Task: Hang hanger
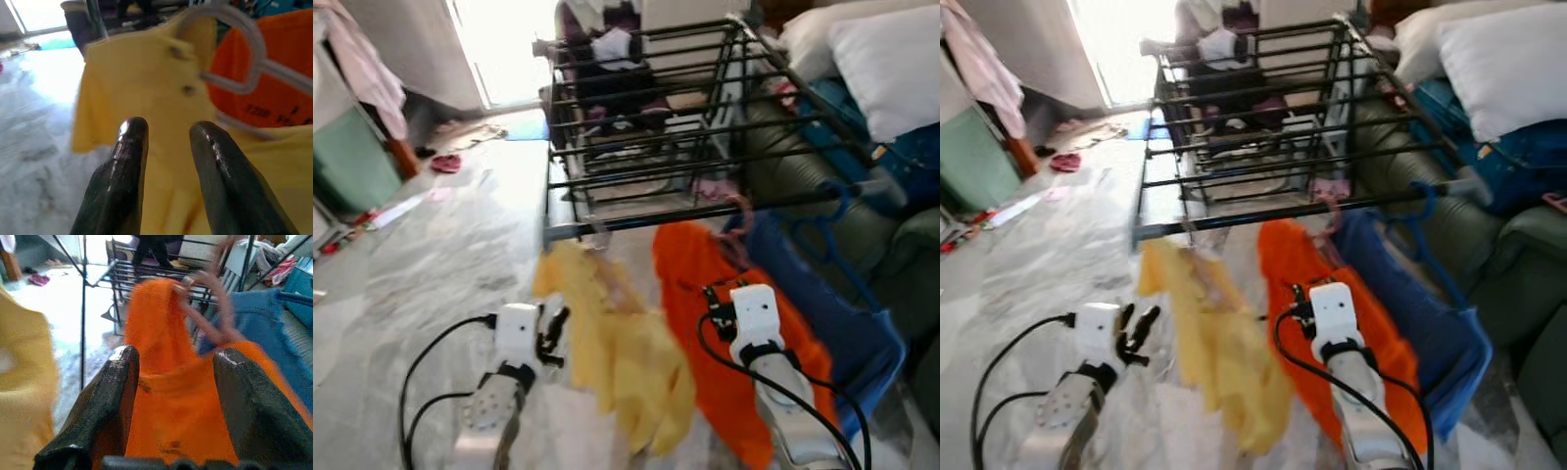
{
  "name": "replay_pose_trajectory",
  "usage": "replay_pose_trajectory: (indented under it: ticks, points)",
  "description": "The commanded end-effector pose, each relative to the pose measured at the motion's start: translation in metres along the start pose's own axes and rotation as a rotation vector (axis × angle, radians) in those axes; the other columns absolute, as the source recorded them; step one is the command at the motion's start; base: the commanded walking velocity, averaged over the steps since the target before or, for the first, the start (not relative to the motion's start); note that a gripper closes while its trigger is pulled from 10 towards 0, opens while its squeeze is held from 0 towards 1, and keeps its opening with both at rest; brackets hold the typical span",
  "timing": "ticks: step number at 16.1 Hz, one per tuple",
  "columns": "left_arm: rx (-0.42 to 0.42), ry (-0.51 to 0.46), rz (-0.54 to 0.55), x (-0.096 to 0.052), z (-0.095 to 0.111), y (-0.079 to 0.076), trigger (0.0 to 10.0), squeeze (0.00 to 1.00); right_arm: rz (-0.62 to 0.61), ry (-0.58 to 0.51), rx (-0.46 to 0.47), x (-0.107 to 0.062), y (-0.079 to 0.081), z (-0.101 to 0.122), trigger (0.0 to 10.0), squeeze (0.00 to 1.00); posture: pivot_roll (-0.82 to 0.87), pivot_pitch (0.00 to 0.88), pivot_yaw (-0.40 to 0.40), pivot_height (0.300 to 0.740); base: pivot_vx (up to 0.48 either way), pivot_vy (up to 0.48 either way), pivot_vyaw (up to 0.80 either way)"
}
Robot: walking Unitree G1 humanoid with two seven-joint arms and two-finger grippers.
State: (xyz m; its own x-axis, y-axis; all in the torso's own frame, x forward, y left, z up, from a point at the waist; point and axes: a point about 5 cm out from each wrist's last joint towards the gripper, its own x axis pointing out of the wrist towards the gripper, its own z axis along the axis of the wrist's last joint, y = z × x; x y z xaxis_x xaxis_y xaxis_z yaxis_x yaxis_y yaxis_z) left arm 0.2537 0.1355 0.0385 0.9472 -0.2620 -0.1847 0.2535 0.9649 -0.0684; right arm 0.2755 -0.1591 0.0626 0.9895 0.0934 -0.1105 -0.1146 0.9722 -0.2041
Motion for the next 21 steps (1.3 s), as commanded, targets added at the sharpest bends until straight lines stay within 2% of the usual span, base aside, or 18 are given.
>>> replay_pose_trajectory:
  ticks: [1,6,16,17,19,21]
  points:
    - [0.020,0.010,0.024,-0.004,0.000,0.012,10.0,0.00,0.007,-0.049,0.013,0.003,0.006,0.011,10.0,0.00,-0.06,0.000,0.102,0.740,0.000,0.000,0.00]
    - [0.037,0.029,0.008,-0.004,-0.002,0.011,10.0,0.00,0.000,-0.050,0.019,0.002,0.007,0.011,10.0,0.00,-0.06,0.000,0.107,0.740,0.000,0.000,0.00]
    - [0.039,0.045,-0.020,-0.004,-0.003,0.008,10.0,0.00,-0.012,-0.056,0.020,0.002,0.007,0.012,10.0,0.00,-0.06,0.000,0.110,0.740,0.000,0.470,0.00]
    - [0.060,0.048,-0.026,-0.004,-0.003,0.008,10.0,0.00,-0.018,-0.054,0.019,0.002,0.006,0.012,10.0,0.00,-0.06,0.000,0.110,0.740,0.000,0.000,0.00]
    - [0.039,0.059,-0.055,-0.004,-0.005,0.005,10.0,0.00,-0.028,-0.050,0.018,0.002,0.005,0.011,10.0,0.00,-0.06,0.000,0.111,0.740,0.000,0.000,0.00]
    - [0.038,0.087,-0.165,-0.005,-0.007,-0.001,10.0,0.00,-0.035,-0.047,0.019,0.003,0.004,0.012,10.0,0.00,-0.06,0.000,0.112,0.740,0.000,0.000,0.00]
